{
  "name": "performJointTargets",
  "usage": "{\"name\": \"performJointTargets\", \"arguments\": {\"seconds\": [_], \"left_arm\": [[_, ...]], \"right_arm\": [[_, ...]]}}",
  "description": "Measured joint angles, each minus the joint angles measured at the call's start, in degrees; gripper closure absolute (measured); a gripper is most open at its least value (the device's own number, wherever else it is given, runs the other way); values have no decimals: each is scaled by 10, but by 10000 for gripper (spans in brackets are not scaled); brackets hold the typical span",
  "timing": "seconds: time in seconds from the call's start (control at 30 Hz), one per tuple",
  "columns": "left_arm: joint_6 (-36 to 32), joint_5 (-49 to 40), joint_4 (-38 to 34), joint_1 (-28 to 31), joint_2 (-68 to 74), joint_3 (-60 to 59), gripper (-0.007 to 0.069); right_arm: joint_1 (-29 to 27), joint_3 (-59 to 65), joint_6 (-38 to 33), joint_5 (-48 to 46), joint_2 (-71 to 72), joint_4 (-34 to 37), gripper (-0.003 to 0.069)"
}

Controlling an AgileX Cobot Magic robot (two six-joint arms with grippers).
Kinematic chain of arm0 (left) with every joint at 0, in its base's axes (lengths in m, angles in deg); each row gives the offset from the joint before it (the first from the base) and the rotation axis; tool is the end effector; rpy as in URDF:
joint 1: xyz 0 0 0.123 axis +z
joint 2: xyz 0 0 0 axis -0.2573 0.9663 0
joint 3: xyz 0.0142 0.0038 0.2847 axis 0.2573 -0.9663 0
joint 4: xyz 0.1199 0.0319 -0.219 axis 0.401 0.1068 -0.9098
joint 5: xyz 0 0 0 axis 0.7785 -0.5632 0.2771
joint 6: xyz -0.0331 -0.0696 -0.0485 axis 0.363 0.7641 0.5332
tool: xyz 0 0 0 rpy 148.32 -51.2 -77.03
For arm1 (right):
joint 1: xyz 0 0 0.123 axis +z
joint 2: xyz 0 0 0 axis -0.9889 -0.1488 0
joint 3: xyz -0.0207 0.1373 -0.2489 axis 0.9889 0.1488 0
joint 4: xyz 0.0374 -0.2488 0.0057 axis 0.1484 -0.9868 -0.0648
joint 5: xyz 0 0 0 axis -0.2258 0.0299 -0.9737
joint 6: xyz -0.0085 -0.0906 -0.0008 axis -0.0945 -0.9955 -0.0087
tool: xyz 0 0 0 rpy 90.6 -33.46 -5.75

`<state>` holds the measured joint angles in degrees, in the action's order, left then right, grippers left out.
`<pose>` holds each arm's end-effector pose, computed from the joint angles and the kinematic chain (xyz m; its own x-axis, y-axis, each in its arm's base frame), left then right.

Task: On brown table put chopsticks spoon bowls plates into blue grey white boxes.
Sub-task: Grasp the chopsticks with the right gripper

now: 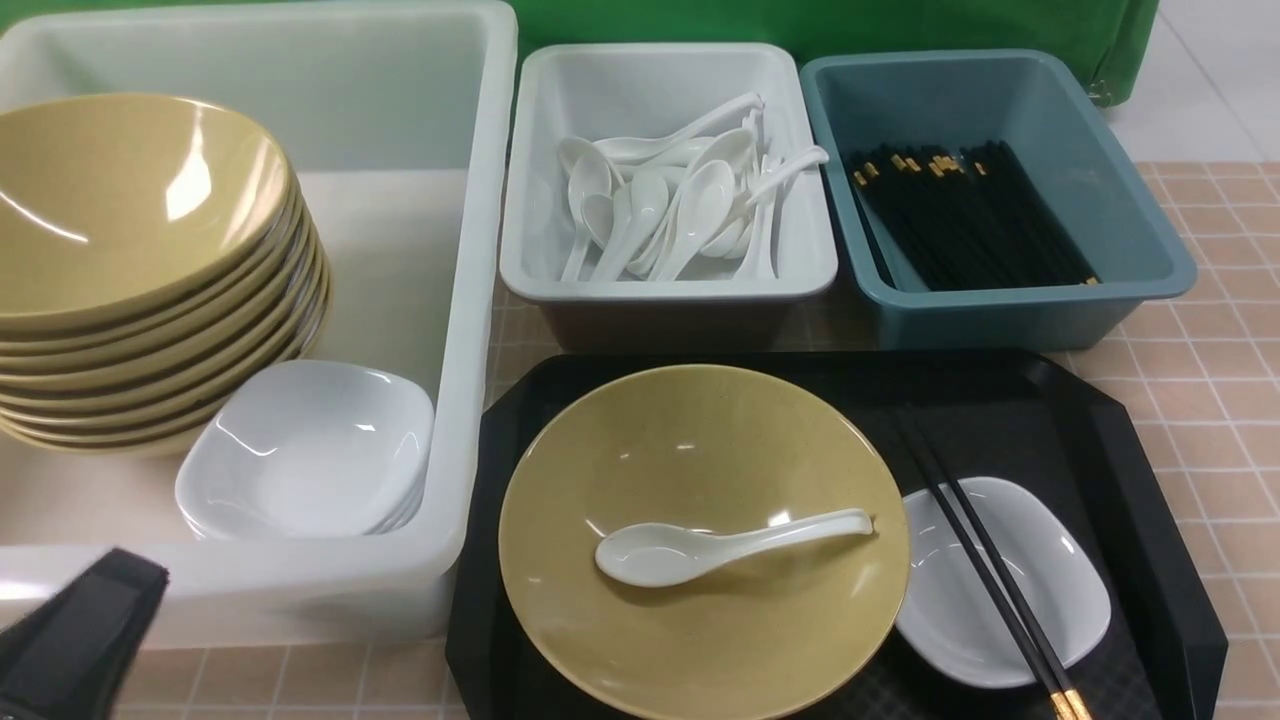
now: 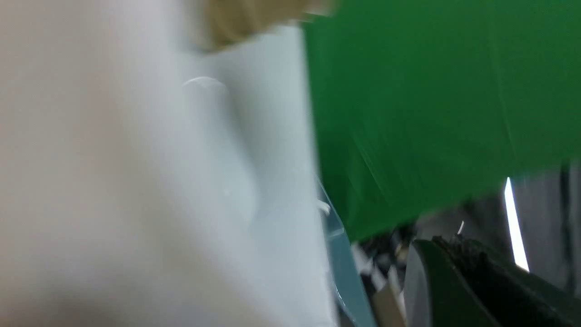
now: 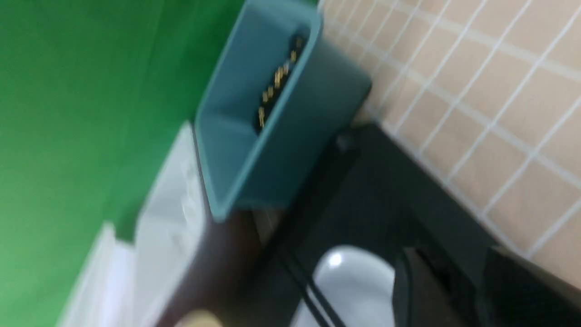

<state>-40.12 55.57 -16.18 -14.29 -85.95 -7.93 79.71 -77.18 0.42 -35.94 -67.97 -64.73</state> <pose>0.0446 -0.0254 0.2366 -0.2144 -0.8194 -0.5316 0.1716 0.5041 -0.8464 0.0521 0.0057 0.1797 -0.1801 0.8585 -0.4802 0.2060 0.5103 0.8350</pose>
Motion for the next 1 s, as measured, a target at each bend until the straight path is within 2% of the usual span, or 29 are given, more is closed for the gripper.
{"name": "performJointTargets", "arguments": {"seconds": [0.1,0.13,0.17,0.2,0.23,0.27,0.33,0.37,0.4,0.47,0.53,0.6,0.63,0.67,0.73,0.77,0.87,0.9,1.0], "left_arm": [[-119,-41,34,-5,17,104,623],[-142,-57,51,-5,34,134,623],[-153,-77,85,-5,69,179,623],[-156,-87,91,-5,76,187,623],[-158,-152,165,-4,156,263,623],[-158,-152,173,-4,165,271,623],[-158,-266,269,-4,271,362,623],[-158,-287,277,-4,280,376,623],[-159,-367,338,-4,346,424,623],[-164,-441,397,-8,415,479,623],[-168,-479,447,-33,462,511,623],[-167,-482,483,-88,500,527,623],[-167,-482,483,-95,503,528,623],[-167,-467,498,-161,530,532,623],[-163,-442,505,-245,565,535,623],[-162,-435,506,-253,569,535,623],[-135,-392,527,-375,627,535,623],[-133,-390,529,-375,630,535,623],[-99,-374,575,-450,666,535,623]], "right_arm": [[33,-54,-197,-15,0,37,424],[42,-77,-244,-17,-5,42,431],[55,-116,-301,-18,-19,43,447],[57,-130,-309,-19,-28,43,455],[75,-201,-384,-37,-91,27,517],[76,-201,-391,-40,-91,27,517],[90,-298,-482,-103,-203,-3,604],[91,-315,-497,-111,-211,-4,608],[93,-383,-552,-180,-283,-13,621],[94,-456,-602,-272,-359,-18,622],[97,-514,-634,-358,-425,-21,622],[117,-553,-655,-413,-481,-24,622],[119,-557,-658,-415,-490,-25,622],[146,-566,-670,-426,-521,-26,622],[178,-568,-673,-428,-556,-40,622],[184,-569,-672,-429,-566,-47,622],[231,-571,-651,-421,-628,-85,622],[233,-571,-649,-418,-632,-86,622],[248,-571,-602,-380,-703,-95,617]]}}
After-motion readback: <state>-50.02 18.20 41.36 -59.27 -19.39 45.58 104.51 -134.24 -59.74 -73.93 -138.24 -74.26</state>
